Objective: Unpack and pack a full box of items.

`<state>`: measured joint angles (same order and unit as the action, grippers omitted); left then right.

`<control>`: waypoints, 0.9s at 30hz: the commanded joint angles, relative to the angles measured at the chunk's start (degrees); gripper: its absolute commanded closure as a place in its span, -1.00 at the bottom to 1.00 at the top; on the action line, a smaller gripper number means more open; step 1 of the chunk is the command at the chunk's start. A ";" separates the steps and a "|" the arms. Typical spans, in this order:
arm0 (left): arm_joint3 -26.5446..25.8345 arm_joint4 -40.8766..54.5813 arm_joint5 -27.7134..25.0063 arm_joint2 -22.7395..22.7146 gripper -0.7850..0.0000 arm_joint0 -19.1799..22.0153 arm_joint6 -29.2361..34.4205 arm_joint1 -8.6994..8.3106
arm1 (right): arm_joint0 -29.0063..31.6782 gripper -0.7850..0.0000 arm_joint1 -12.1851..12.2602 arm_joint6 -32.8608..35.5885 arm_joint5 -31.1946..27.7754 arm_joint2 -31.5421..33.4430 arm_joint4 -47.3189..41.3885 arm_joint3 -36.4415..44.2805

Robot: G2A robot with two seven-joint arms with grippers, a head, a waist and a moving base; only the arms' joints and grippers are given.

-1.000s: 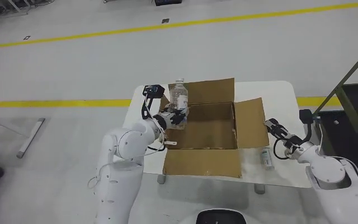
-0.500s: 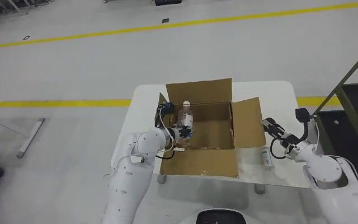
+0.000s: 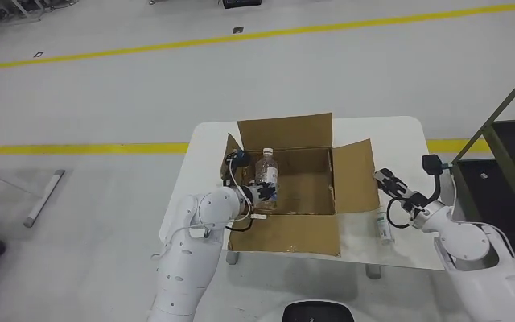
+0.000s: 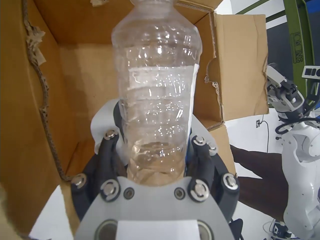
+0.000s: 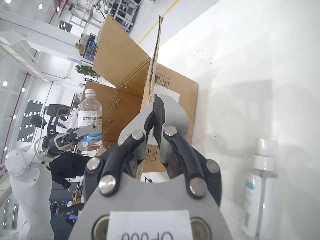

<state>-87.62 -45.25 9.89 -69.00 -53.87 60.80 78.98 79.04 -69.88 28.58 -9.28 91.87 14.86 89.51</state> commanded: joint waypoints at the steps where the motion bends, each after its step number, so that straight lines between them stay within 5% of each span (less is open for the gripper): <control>1: 2.07 -0.77 2.70 1.40 1.00 0.98 0.14 0.24 | -0.01 1.00 0.06 0.02 -0.09 -0.05 0.06 0.18; 11: 13.28 -2.63 8.42 9.07 1.00 7.80 -0.30 2.04 | 0.70 1.00 0.44 0.13 -0.31 0.21 0.20 0.93; 20: 19.07 -2.62 11.98 10.96 1.00 11.14 -1.06 2.98 | 1.25 1.00 0.69 -0.34 -0.03 0.51 -0.42 1.07; 21: 19.67 -2.97 12.33 11.14 0.91 11.37 -0.97 3.02 | 1.25 1.00 0.72 -0.33 -0.02 0.50 -0.48 1.08; 22: 20.25 -2.92 12.69 11.28 0.32 11.55 -0.61 3.09 | 1.24 1.00 0.75 -0.26 -0.07 0.45 -0.50 1.07; 24: 20.96 -4.02 13.07 11.85 -0.16 12.00 -0.38 3.16 | 1.19 1.00 0.79 -0.27 -0.09 0.41 -0.59 1.05; 25: 21.33 -4.48 13.17 12.21 -1.00 12.19 0.01 3.21 | 1.14 1.00 0.81 -0.29 -0.09 0.37 -0.69 1.06; 27: 21.92 -3.63 13.67 12.20 -1.00 12.56 0.93 3.36 | 1.06 0.80 0.81 -0.05 -0.27 0.29 -1.82 1.05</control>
<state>-65.87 -49.28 23.38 -56.74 -41.46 61.52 82.29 80.12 -69.06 28.38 -9.48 92.19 13.61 90.59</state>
